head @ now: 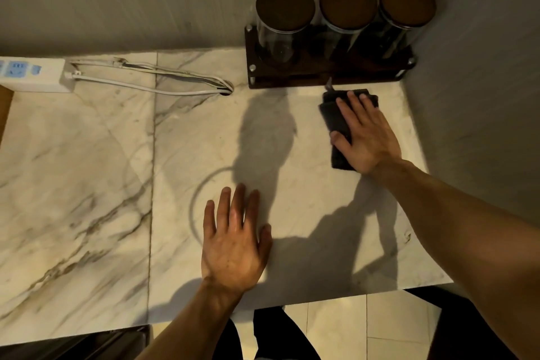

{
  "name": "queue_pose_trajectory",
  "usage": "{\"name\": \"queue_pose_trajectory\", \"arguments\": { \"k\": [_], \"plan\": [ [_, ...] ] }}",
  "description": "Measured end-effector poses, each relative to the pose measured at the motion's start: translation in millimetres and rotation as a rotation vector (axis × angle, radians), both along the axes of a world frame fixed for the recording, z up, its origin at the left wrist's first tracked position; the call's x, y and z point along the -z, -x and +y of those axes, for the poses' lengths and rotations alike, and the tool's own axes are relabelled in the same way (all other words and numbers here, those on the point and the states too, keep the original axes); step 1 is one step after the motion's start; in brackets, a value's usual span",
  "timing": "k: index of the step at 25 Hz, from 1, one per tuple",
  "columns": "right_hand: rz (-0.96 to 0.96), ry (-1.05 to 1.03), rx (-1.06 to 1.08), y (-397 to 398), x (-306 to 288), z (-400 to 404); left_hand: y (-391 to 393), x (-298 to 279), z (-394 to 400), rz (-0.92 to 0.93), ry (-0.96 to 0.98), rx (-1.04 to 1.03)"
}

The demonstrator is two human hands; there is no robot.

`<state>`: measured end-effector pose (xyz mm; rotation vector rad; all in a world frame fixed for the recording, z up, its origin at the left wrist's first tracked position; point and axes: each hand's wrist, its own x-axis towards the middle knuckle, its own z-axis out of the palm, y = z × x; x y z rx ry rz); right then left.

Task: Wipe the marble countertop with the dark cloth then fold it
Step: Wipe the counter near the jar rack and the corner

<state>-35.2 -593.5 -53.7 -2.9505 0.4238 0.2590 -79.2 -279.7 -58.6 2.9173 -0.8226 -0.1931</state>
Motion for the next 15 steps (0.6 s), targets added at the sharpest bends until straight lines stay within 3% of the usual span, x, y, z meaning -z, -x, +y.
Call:
{"name": "queue_pose_trajectory", "arguments": {
  "k": [15],
  "plan": [
    [-0.120,-0.049,0.488,-11.5,4.4,6.7,-0.4,0.9,1.2,0.014,0.017,-0.016]
  ]
}}
